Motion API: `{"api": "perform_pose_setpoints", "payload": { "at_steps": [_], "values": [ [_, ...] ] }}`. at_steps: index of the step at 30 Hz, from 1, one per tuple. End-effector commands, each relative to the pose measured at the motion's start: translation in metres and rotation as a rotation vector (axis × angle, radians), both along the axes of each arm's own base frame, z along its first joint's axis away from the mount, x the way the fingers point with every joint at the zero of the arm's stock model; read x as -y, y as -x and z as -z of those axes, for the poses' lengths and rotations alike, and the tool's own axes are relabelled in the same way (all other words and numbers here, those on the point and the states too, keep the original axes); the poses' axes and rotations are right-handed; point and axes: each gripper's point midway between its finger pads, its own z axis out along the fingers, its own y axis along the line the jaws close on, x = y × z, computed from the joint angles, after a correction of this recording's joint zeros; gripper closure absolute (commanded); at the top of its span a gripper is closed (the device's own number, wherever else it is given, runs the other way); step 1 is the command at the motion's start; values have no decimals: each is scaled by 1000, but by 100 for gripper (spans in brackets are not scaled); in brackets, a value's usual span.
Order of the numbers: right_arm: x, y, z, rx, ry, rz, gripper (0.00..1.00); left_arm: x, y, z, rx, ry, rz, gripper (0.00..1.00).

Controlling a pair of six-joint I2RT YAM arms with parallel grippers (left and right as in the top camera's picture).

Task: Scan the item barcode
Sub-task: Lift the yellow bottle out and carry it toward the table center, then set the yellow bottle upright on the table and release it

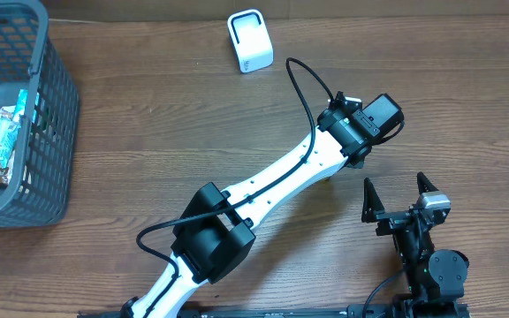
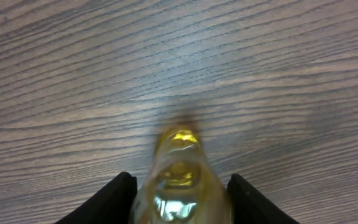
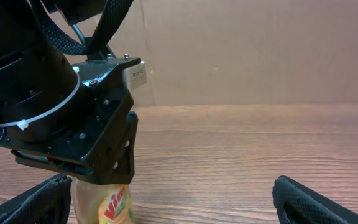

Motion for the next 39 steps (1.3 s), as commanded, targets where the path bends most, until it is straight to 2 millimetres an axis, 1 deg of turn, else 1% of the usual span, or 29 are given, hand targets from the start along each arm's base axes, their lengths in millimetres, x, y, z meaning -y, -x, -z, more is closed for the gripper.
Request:
{"api": "perform_pose_setpoints", "payload": {
  "at_steps": [1, 5, 9, 12, 15, 17, 20, 22, 24, 26, 28, 30, 31, 34, 36, 38, 39],
  "values": [
    [2, 0, 3, -1, -4, 8, 0, 3, 2, 2, -1, 5, -12, 44],
    [2, 0, 3, -1, -4, 8, 0, 2, 3, 3, -3, 2, -12, 29],
    [2, 0, 3, 0, -4, 8, 0, 4, 4, 2, -12, 12, -5, 27],
    [2, 0, 3, 0, -4, 8, 0, 7, 0, -13, 10, 39, 8, 26],
    [2, 0, 3, 0, -4, 8, 0, 10, -9, -43, 61, 85, 21, 26],
    [2, 0, 3, -1, -4, 8, 0, 10, -18, -70, 112, 119, 29, 25],
    [2, 0, 3, 0, -4, 8, 0, 1, -33, -118, 195, 184, 6, 27],
    [2, 0, 3, -1, -4, 8, 0, -9, -41, -148, 240, 235, -20, 27],
    [2, 0, 3, 0, -4, 8, 0, -25, -49, -179, 287, 280, -51, 27],
    [2, 0, 3, 0, -4, 8, 0, -46, -56, -206, 329, 317, -87, 27],
    [2, 0, 3, 0, -4, 8, 0, -67, -59, -227, 360, 338, -122, 27],
    [2, 0, 3, 0, -4, 8, 0, -94, -62, -245, 384, 347, -163, 27],
    [2, 0, 3, 0, -4, 8, 0, -105, -63, -251, 391, 347, -180, 27],
    [2, 0, 3, -1, -4, 8, 0, -148, -65, -266, 407, 331, -254, 27],
    [2, 0, 3, 0, -4, 8, 0, -183, -67, -271, 410, 300, -321, 27],
    [2, 0, 3, -1, -4, 8, 0, -217, -69, -270, 401, 263, -387, 27],
    [2, 0, 3, 0, -4, 8, 0, -244, -70, -267, 386, 234, -443, 27]
  ]
}}
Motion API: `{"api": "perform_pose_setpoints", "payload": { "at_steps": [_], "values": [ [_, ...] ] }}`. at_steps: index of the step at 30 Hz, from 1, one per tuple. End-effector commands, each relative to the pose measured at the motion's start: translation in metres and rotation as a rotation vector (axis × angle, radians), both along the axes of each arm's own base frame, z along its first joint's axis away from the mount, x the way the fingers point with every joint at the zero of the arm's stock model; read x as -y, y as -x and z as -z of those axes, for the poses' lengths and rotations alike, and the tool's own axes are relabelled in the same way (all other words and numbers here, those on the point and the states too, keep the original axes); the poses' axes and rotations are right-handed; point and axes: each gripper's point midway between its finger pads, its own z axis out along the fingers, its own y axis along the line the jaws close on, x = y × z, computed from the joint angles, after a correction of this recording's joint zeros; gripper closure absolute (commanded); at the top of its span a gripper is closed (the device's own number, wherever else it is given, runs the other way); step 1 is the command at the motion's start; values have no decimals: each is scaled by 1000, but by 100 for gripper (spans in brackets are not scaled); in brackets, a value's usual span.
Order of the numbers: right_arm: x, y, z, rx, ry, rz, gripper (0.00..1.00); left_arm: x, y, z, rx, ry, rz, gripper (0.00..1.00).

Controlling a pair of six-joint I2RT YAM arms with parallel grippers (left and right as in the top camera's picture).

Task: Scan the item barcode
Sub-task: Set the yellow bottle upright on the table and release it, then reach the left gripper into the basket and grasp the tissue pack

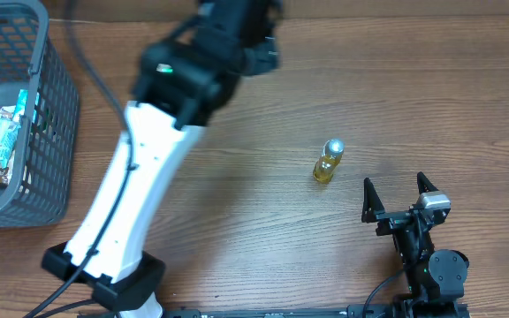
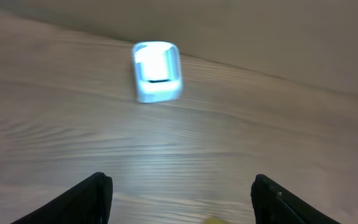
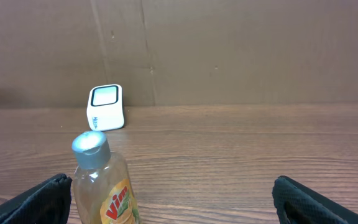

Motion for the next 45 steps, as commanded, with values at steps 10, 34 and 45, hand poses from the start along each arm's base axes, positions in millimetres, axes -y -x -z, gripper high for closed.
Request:
{"api": "perform_pose_setpoints", "payload": {
  "at_steps": [10, 34, 45],
  "values": [
    [2, 0, 3, 0, -5, 8, 0, -191, 11, 24, -206, -102, -408, 26],
    [2, 0, 3, 0, -5, 8, 0, -308, 53, 42, -355, -206, -715, 26],
    [2, 0, 3, 0, -5, 8, 0, -346, 70, 43, -387, -208, -797, 23]
  ]
}}
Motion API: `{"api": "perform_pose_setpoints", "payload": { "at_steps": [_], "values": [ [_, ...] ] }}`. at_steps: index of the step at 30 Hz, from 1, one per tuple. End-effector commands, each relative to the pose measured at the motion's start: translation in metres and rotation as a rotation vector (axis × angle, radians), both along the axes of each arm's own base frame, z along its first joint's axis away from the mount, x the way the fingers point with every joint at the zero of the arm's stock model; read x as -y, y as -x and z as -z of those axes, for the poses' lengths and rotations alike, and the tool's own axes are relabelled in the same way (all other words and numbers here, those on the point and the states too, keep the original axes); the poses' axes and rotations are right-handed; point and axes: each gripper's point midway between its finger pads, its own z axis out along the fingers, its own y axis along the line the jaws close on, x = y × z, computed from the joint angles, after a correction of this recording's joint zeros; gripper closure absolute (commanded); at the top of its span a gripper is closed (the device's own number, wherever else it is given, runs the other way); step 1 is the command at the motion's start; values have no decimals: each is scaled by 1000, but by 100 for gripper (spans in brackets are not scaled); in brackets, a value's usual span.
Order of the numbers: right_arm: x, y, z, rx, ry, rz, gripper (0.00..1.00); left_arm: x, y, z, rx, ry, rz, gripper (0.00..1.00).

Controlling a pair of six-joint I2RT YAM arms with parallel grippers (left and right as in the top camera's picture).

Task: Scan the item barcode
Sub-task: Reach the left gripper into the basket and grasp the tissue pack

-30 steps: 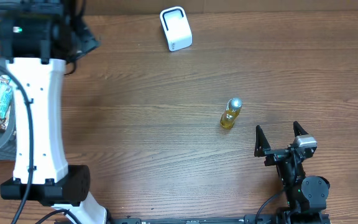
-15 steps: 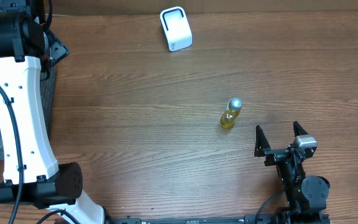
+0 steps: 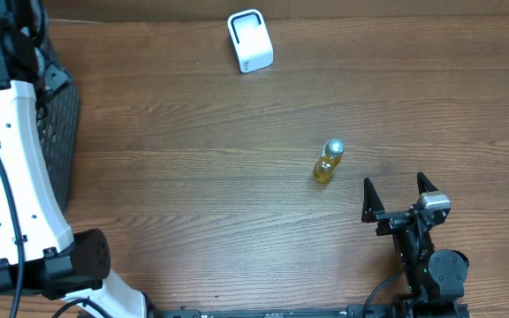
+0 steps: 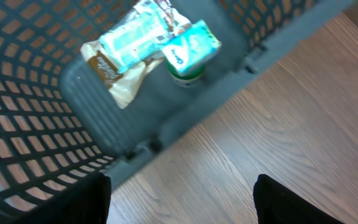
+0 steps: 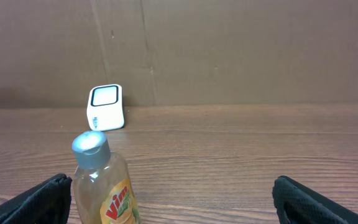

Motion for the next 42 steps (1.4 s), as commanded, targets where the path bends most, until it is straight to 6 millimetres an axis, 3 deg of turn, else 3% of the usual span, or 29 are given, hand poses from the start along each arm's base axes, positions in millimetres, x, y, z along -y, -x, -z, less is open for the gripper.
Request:
{"api": "perform_pose_setpoints", "payload": {
  "at_steps": [1, 9, 28, 34, 42],
  "values": [
    [2, 0, 3, -1, -4, 8, 0, -21, 13, -4, -14, -30, -37, 20],
    [2, 0, 3, 0, -4, 8, 0, -57, 27, -4, -2, -17, -111, 4],
    [2, 0, 3, 0, -4, 8, 0, -122, 17, -10, 220, 116, -73, 0],
    [2, 0, 3, -1, -4, 8, 0, -134, 1, 16, 157, 120, -23, 0],
    [2, 0, 3, 0, -4, 8, 0, -136, -32, 83, 38, 229, 180, 1]
  ]
}}
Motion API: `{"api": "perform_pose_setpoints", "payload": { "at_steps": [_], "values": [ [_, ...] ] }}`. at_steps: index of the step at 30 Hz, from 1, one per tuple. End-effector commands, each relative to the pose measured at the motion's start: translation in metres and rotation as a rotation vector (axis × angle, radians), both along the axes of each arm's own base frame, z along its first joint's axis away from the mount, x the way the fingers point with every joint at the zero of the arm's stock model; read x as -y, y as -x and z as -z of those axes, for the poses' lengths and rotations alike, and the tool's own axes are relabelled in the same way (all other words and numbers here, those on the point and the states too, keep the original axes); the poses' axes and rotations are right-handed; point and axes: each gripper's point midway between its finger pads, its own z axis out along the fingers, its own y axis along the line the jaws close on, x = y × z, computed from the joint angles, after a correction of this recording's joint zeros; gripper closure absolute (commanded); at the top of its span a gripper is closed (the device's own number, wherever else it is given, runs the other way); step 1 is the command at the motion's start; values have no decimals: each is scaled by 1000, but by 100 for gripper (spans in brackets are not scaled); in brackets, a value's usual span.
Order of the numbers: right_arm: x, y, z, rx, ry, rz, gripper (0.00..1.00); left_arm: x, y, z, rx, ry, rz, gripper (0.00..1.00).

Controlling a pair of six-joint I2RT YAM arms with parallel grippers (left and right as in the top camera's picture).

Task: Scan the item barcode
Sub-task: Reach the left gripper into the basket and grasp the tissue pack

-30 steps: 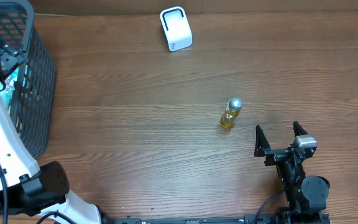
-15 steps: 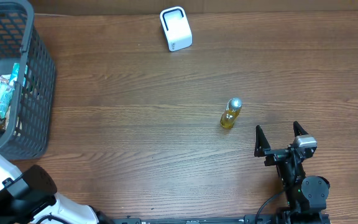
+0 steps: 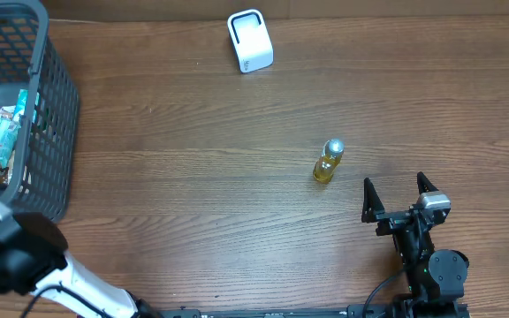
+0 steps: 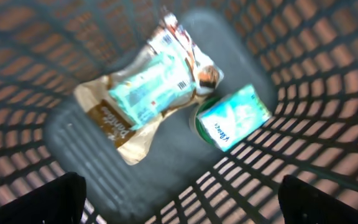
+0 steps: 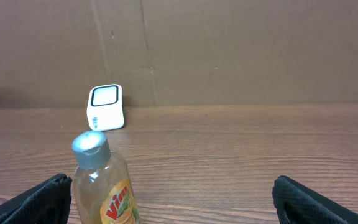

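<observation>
The left wrist view looks down into the grey mesh basket. On its floor lie a teal and brown snack packet and a teal-lidded cup. My left gripper hangs open above them, touching neither. The overhead view shows the basket at the far left, but the left gripper itself is out of that frame. The white scanner stands at the back. A yellow Vim bottle with a grey cap stands upright right of centre. My right gripper rests open just to its right. The bottle sits by the left finger.
The left arm's base sits at the front left corner. A brown cardboard wall closes off the back of the table behind the scanner. The basket's mesh walls surround the left gripper on all sides.
My left gripper was above the basket's rim with the table edge in sight. Now it is lower, inside the basket over the packet and cup. Bottle, scanner and right gripper are unmoved.
My left gripper first had its fingers around the Vim bottle on the table right of centre. Then the bottle stood alone and the left gripper was open near the scanner. Then it was over the basket, and now it is within it.
</observation>
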Motion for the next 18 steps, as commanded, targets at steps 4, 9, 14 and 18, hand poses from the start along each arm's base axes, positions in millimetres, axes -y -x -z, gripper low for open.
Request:
{"api": "perform_pose_setpoints", "payload": {
  "at_steps": [4, 9, 14, 18],
  "values": [
    [2, 0, 2, 1, -5, 8, 0, 6, -32, 64, -69, 96, 257, 1],
    [2, 0, 2, 1, -5, 8, 0, 10, -48, 90, -60, 143, 354, 0],
    [2, 0, 3, 0, -5, 8, 0, 23, -70, 105, 1, 183, 484, 0],
    [2, 0, 2, 1, -5, 8, 0, 26, -75, 115, -17, 188, 494, 0]
  ]
}}
